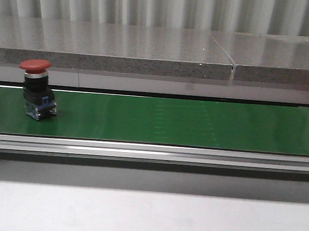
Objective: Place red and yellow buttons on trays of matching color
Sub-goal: 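Move the left gripper to a yellow button and grasp it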
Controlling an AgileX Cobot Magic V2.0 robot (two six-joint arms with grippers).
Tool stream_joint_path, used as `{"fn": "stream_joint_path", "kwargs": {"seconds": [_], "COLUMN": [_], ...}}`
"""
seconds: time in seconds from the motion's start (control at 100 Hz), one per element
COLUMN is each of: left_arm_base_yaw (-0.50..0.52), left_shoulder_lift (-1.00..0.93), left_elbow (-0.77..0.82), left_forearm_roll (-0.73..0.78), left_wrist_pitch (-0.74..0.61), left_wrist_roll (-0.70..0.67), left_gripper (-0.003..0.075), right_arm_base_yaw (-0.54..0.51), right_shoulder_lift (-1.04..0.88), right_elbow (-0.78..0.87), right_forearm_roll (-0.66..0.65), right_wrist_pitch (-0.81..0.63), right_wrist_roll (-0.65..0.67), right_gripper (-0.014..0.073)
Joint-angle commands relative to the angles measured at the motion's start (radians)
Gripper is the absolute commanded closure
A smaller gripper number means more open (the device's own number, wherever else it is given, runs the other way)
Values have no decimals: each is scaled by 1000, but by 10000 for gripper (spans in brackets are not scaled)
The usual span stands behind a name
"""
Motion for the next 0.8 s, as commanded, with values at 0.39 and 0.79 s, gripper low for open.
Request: {"fn": "stream_joint_path", "kwargs": {"seconds": [0.39,0.79], "left_arm_base_yaw": [2,2], "left_shoulder_lift": [79,93], "left_elbow": [-71,-82], "left_forearm_roll": [7,7], "left_wrist_pitch": [-85,-116], "left_wrist_roll": [-6,-6], "left_gripper": [83,419], "right_arm_base_yaw": [-4,-4], "right_shoulder_lift": [-15,-15], "right_elbow": [-6,-6], "right_forearm_roll": [-11,-11], "right_wrist_pitch": [-83,-83], "right_wrist_roll": [-3,-3], "right_gripper": [661,661]}}
